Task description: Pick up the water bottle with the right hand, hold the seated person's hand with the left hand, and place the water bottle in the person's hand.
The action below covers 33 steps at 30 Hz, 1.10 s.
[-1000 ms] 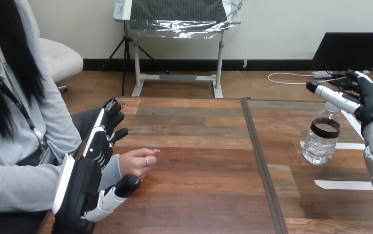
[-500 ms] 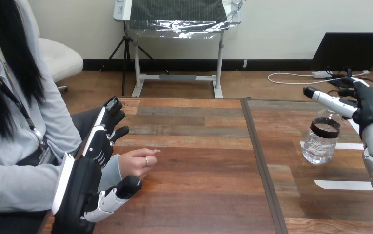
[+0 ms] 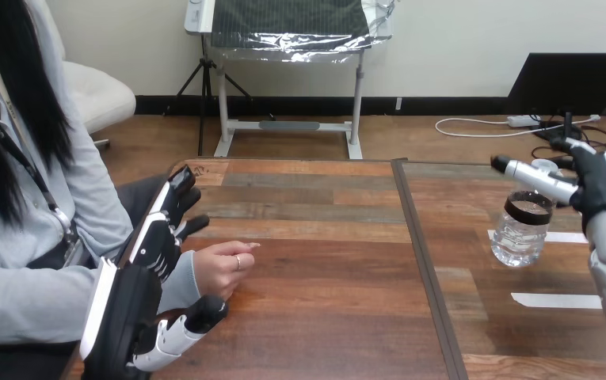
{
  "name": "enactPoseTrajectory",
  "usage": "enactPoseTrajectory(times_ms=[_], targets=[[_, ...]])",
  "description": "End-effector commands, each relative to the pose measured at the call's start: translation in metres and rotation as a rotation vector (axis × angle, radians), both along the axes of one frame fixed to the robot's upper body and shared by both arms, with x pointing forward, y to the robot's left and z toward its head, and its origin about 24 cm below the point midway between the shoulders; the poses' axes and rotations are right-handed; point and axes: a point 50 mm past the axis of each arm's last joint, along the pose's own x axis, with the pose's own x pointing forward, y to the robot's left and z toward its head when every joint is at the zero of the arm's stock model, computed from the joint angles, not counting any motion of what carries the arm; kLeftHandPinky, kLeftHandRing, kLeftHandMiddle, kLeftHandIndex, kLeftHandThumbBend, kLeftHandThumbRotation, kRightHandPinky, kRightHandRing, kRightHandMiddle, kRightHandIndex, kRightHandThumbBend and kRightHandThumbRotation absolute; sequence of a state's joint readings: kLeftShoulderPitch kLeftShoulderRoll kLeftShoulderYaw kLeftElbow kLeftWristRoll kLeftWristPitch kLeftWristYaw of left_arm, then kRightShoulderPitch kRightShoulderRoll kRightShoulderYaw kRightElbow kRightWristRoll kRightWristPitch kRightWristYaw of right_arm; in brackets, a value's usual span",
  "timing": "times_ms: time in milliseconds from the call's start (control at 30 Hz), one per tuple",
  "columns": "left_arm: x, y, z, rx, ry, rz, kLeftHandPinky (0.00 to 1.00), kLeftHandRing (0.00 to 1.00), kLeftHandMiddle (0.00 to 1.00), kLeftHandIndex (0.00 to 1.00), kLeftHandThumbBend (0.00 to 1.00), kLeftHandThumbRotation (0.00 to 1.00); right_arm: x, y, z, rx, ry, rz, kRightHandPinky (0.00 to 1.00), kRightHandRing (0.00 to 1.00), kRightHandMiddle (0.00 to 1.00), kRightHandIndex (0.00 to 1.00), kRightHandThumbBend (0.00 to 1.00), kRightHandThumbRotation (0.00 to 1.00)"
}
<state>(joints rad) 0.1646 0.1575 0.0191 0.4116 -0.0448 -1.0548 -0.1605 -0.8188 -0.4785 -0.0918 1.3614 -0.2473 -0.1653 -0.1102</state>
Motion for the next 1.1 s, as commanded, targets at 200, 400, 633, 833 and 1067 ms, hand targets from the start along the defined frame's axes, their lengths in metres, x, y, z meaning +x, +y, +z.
enactPoseTrajectory(times_ms=[200, 400, 633, 833, 1067], targets=[[0.007, 0.001, 0.022, -0.002, -0.118, -0.026, 0.82, 0.93, 0.96, 0.94, 1.0, 0.75, 0.003, 0.008, -0.002, 0.022, 0.01, 0.027, 0.73, 0.81, 0.85, 0.89, 0.86, 0.39], [0.006, 0.001, 0.024, -0.005, -0.131, -0.028, 0.83, 0.93, 0.96, 0.94, 1.0, 0.74, 0.002, 0.01, -0.005, 0.022, 0.022, 0.027, 0.73, 0.81, 0.85, 0.89, 0.84, 0.35], [0.005, 0.001, 0.026, -0.02, -0.138, -0.036, 0.82, 0.92, 0.95, 0.93, 1.0, 0.74, 0.001, 0.012, -0.009, 0.014, 0.038, 0.034, 0.72, 0.8, 0.84, 0.88, 0.85, 0.33], [0.003, 0.001, 0.027, -0.023, -0.142, -0.035, 0.82, 0.92, 0.94, 0.93, 1.0, 0.73, 0.0, 0.014, -0.011, 0.05, 0.038, 0.033, 0.75, 0.82, 0.85, 0.88, 0.85, 0.31], [0.001, 0.001, 0.027, -0.026, -0.138, -0.034, 0.82, 0.92, 0.94, 0.92, 1.0, 0.73, 0.0, 0.015, -0.013, 0.034, 0.044, 0.04, 0.74, 0.81, 0.84, 0.87, 0.86, 0.3]])
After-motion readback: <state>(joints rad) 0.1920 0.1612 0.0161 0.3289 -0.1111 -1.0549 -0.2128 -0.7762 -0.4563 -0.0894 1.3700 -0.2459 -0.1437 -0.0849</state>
